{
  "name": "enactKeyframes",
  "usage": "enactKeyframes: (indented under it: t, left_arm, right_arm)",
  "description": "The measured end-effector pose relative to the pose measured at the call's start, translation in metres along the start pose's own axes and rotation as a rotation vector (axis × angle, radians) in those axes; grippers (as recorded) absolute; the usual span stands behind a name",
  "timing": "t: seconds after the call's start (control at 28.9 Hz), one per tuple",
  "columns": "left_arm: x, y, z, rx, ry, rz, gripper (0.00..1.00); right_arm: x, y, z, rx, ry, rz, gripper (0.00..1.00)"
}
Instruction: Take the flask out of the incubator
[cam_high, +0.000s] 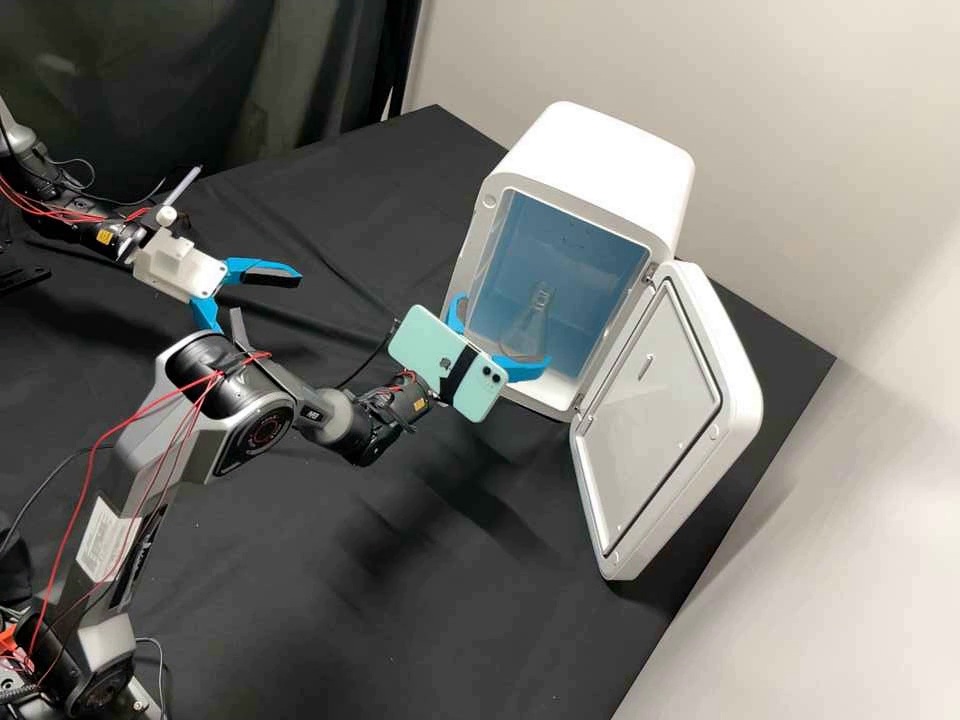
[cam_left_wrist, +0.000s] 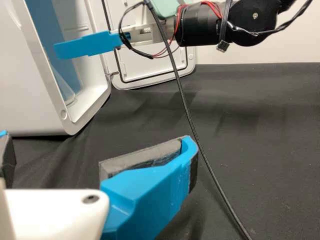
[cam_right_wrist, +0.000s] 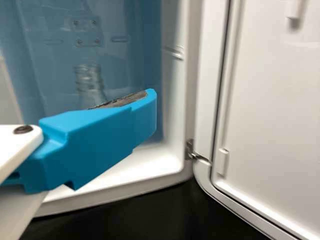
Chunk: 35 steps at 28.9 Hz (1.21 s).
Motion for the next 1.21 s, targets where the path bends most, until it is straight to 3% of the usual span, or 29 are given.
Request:
enactKeyframes:
  t: [0.24,0.35,0.52,0.66,0.83,1.0,1.21]
  left_arm:
    - [0.000,0.0011,0.000,0.001,0.000,0.004,1.00]
    - [0.000,0.0011,0.000,0.001,0.000,0.004,1.00]
    - [0.000,0.0011,0.000,0.001,0.000,0.004,1.00]
    - [0.000,0.0011,0.000,0.001,0.000,0.004,1.00]
    - [0.000,0.0011,0.000,0.001,0.000,0.004,1.00]
    - [0.000,0.0016,0.000,0.001,-0.001,0.006,1.00]
    - [0.001,0.0071,0.001,0.004,-0.003,0.026,1.00]
  right_arm:
    - [0.003,0.009,0.011,0.008,-0.024,0.026,1.00]
    - [0.008,0.007,0.015,0.014,-0.023,0.022,1.00]
    - [0.022,0.001,0.022,0.050,-0.026,0.010,1.00]
    - [0.031,-0.002,0.026,0.045,-0.035,-0.005,1.00]
    - [0.043,-0.017,0.026,0.038,-0.033,-0.044,1.00]
    - [0.049,-0.035,0.030,0.035,-0.057,-0.099,1.00]
    - [0.054,-0.045,0.039,0.035,-0.092,-0.131,1.00]
